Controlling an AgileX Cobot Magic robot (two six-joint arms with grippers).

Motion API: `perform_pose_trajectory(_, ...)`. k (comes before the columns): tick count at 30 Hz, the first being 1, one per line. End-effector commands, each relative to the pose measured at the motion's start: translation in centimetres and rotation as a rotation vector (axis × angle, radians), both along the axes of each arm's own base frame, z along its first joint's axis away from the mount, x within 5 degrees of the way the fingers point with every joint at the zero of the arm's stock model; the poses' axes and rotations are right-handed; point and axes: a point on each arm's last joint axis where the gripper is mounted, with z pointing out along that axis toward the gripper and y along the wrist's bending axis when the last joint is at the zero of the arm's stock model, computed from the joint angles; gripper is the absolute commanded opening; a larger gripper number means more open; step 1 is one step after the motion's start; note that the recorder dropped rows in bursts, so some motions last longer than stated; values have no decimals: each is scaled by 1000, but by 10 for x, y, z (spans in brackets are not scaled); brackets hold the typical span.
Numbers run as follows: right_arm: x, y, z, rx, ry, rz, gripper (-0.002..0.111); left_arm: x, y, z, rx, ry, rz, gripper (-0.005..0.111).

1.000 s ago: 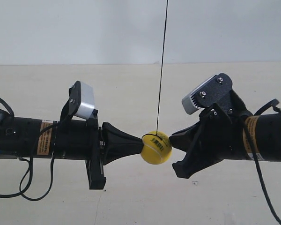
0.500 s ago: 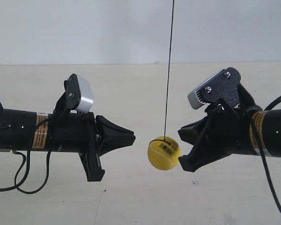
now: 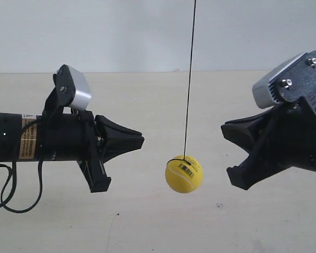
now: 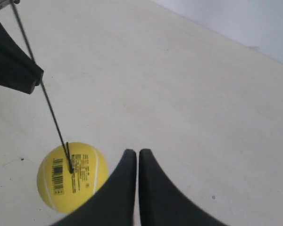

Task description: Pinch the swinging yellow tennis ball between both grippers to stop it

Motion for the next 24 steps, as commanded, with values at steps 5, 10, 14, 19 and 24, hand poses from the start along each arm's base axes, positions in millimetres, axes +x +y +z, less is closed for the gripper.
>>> perform_pose_trajectory(5, -31, -18, 16, 68, -114, -8, 0, -23, 11, 25, -59, -55, 44, 5)
perform_pose_trajectory(10, -53, -31, 24, 131, -200, -13, 0, -43, 20, 42, -108, -106, 69, 5)
perform_pose_trajectory(14, -72, -42, 30, 199, -278, -20, 0, -59, 29, 56, -141, -162, 96, 5)
perform_pose_trajectory(19, -94, -55, 32, 283, -361, -30, 0, -76, 44, 66, -151, -206, 205, 5)
perform_pose_trajectory(24, -111, -69, 29, 340, -438, -70, 0, -95, 56, 74, -204, -251, 265, 5)
